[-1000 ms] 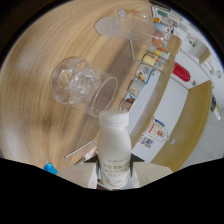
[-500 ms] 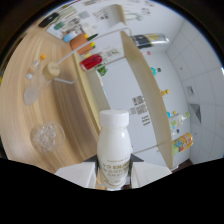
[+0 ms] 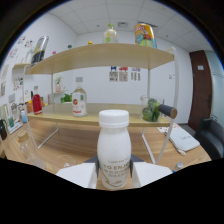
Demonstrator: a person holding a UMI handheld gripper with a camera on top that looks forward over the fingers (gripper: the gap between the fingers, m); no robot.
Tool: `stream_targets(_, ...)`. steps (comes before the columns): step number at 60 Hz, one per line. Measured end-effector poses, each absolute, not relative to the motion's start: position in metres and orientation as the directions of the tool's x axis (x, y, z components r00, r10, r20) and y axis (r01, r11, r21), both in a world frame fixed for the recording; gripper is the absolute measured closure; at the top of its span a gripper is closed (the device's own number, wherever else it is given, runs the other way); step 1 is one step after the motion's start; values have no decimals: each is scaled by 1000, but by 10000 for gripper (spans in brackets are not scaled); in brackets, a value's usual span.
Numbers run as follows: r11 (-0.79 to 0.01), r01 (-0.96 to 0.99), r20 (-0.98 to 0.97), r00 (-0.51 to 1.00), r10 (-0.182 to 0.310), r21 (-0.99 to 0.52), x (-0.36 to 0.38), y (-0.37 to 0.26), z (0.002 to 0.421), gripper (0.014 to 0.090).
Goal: Make me a cup of Mount Fuji.
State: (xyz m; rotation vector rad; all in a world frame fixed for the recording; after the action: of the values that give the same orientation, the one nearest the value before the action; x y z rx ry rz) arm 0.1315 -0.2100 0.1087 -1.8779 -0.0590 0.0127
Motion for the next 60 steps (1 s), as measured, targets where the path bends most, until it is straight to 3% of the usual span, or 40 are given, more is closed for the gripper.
stream_targets(19,-424,-19,-53,996,68,-905,136,-213,51,551)
stream_targets(43,-437,-37,-59,998,36,-899,140,-233,48,535)
stream_targets(47,-457,-49,-64,998,17,-888,141,-236,48,460)
stream_targets(54,-461,-63,-53,998,-36,-885,144,-247,66,206)
stream_targets(60,-486,-53,-10,996,-91,-872,145,-264,90,193)
